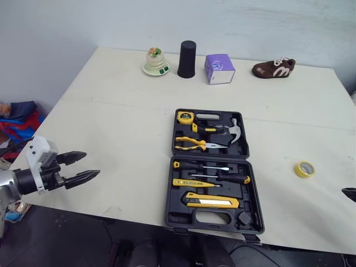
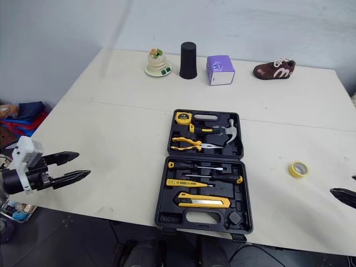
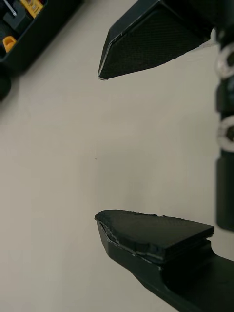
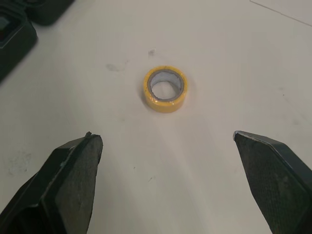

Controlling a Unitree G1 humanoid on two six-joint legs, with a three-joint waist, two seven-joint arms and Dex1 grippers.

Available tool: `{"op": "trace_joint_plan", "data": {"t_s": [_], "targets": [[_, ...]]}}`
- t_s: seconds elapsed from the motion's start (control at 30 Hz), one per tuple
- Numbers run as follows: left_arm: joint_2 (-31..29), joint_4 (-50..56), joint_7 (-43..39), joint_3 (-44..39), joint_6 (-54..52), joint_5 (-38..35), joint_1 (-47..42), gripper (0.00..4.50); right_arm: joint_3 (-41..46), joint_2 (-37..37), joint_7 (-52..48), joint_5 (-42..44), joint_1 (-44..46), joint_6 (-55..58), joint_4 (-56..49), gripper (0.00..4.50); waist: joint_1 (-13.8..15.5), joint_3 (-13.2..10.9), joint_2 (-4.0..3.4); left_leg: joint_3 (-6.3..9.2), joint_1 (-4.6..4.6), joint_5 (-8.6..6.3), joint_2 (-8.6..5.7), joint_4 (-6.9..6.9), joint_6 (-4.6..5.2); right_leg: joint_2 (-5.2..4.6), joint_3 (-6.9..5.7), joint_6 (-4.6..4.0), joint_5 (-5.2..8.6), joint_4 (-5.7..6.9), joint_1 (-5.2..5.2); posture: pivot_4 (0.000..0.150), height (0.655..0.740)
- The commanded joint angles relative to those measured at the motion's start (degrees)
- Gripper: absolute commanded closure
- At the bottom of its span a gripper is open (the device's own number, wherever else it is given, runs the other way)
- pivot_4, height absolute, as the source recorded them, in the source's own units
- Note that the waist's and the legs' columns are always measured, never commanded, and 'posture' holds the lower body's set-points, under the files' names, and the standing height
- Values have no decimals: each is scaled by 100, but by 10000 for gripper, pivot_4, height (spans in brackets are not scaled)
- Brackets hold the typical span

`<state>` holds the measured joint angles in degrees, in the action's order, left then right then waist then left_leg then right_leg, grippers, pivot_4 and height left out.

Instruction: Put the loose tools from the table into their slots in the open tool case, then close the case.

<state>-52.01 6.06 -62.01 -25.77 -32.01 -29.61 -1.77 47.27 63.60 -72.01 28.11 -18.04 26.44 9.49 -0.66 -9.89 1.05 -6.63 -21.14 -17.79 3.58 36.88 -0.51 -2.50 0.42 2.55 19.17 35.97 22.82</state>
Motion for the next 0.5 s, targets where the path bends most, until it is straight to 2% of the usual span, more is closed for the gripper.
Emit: {"op": "trace_joint_plan", "data": {"t_s": [0.03, 0.13, 0.3, 0.5], "targets": [[-142, 866, -134, 341, -288, -522, -495, 519, -383, 536, -381, 34, 471, -52, -103, 0, -38, -8, -12, 0, -1, 2, 0, 1, 0, 0, -1, 6, -4, 0, 0, 1500, 7383], [-139, 1412, -230, 818, -589, -887, -1026, 519, -1120, 1024, -812, -24, 1004, -70, -4, 0, -97, -18, -29, -1, 2, 19, 0, -1, 25, 5, -5, 72, -40, 5, -2, 1500, 7383], [202, 2001, -269, 1717, -822, -1345, -2197, 519, -3057, 1639, -1425, -554, 2351, -289, 199, 0, -122, -31, -49, -11, 1, 18, 5, 7, 20, 26, 2, 74, -38, 5, -1, 1500, 7383], [802, 1992, -102, 2312, -904, -1497, -3131, 519, -4963, 1219, -1602, -1879, 4413, -792, 1278, 0, -121, -36, -48, -27, -2, 36, 4, 40, -10, 42, 19, 93, -35, 17, 3, 1500, 7383]]}}
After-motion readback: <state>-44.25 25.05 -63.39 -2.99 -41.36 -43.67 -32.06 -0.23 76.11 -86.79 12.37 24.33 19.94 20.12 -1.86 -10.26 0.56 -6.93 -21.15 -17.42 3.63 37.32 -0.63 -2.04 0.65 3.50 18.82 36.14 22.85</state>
